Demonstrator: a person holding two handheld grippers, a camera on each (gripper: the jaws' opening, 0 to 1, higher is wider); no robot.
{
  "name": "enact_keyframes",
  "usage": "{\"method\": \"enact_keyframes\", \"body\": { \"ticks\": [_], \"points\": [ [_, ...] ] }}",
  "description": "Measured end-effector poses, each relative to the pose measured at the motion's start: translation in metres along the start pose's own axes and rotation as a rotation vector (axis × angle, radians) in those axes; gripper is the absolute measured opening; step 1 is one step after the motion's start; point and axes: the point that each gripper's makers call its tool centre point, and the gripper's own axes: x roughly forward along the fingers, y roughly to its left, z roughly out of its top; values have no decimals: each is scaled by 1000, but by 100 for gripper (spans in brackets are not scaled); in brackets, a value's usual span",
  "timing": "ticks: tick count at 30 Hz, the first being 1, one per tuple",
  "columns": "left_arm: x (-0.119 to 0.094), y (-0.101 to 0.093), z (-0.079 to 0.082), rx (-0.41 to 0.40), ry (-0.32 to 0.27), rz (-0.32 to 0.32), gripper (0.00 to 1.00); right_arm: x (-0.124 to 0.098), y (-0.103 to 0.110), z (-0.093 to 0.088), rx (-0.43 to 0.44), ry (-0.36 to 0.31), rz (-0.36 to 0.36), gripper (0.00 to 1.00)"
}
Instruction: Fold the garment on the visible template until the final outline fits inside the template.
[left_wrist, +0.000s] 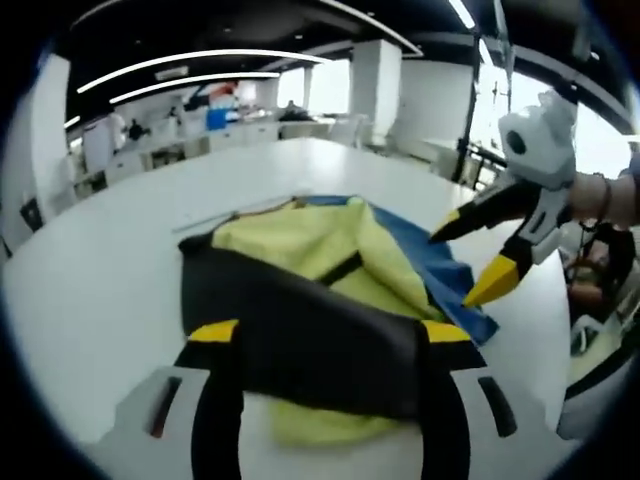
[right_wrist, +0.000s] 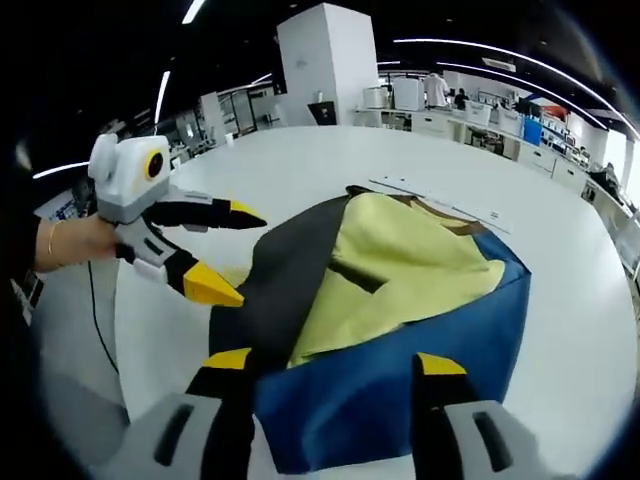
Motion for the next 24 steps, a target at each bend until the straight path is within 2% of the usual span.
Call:
{"method": "enact_keyframes", "body": {
  "ticks": [7,9,12,17,24],
  "points": [
    [4,-17,-14,-11,25,-28,60,2,3,-13,5,9,-13,47],
    [4,-20,-22,-27,58,-29,55,4,4,-17,9,11,-16,43],
    [6,-22,-25,-62,58,-33,49,8,4,-23,-3,22,-26,35],
    [10,-21,-38,-81,103,-7,36,10,2,-30,-14,35,-48,29],
    [12,-20,-42,-117,93,14,32,14,1,-36,4,43,-58,16]
  ]
}}
